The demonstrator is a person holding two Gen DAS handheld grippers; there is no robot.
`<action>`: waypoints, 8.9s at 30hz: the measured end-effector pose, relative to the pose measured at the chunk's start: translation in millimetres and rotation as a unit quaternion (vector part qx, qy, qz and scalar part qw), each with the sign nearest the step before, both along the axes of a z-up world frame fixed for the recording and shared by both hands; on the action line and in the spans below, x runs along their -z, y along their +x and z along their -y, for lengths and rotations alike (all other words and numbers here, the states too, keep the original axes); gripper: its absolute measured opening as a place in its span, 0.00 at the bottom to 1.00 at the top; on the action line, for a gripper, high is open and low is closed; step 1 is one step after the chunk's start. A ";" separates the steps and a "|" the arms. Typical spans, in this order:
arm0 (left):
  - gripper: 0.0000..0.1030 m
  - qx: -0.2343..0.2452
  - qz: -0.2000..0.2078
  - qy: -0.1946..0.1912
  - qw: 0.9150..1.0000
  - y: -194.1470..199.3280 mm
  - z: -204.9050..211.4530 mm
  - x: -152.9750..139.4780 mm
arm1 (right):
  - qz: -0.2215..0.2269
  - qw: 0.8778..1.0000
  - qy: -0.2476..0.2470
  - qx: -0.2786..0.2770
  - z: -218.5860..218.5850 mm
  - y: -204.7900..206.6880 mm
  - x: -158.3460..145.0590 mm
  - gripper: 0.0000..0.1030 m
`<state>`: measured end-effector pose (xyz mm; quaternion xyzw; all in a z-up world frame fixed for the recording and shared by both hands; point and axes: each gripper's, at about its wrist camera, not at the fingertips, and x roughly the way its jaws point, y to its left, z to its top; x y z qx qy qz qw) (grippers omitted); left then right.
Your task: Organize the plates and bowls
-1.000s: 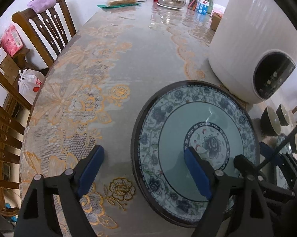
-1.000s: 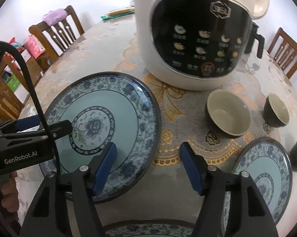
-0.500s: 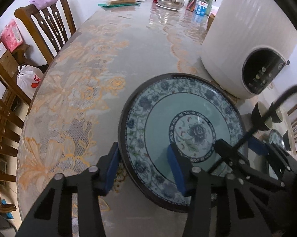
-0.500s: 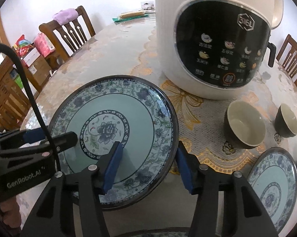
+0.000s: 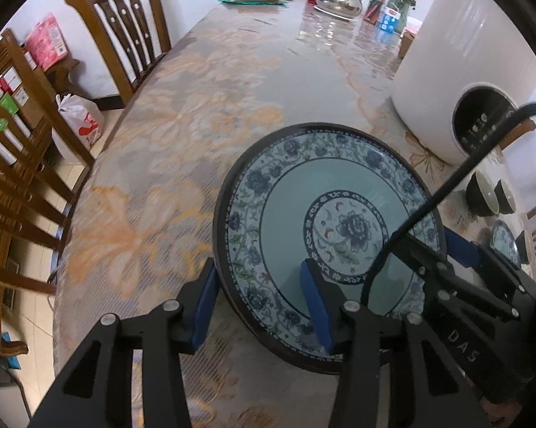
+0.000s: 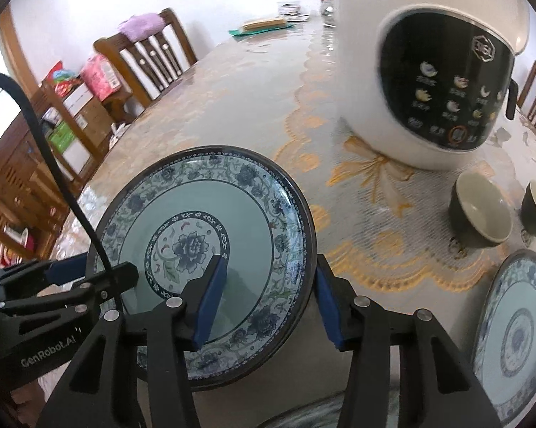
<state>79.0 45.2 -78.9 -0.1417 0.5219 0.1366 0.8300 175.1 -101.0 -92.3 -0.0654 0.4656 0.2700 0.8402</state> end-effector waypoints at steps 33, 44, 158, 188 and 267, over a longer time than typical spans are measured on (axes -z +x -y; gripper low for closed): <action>0.48 0.135 -0.052 -0.002 0.989 -147.4 28.8 -4.4 | -0.101 0.992 -0.050 -0.051 21.7 -154.3 -1.8 0.49; 0.48 0.122 -0.069 -0.025 0.990 -155.0 22.8 -4.7 | -0.122 0.992 -0.016 -0.032 37.4 -169.5 -2.5 0.50; 0.47 0.236 -0.052 -0.015 0.970 -37.2 206.2 -20.4 | -0.100 0.979 0.059 0.166 210.3 -112.0 -13.1 0.23; 0.47 0.180 -0.011 -0.014 0.984 -84.7 139.9 -59.6 | -0.056 0.991 0.055 0.112 147.0 -141.5 -50.7 0.23; 0.49 0.085 -0.068 -0.040 0.993 -135.3 18.9 -11.1 | -0.127 0.991 -0.017 0.035 35.1 -159.4 -4.6 0.37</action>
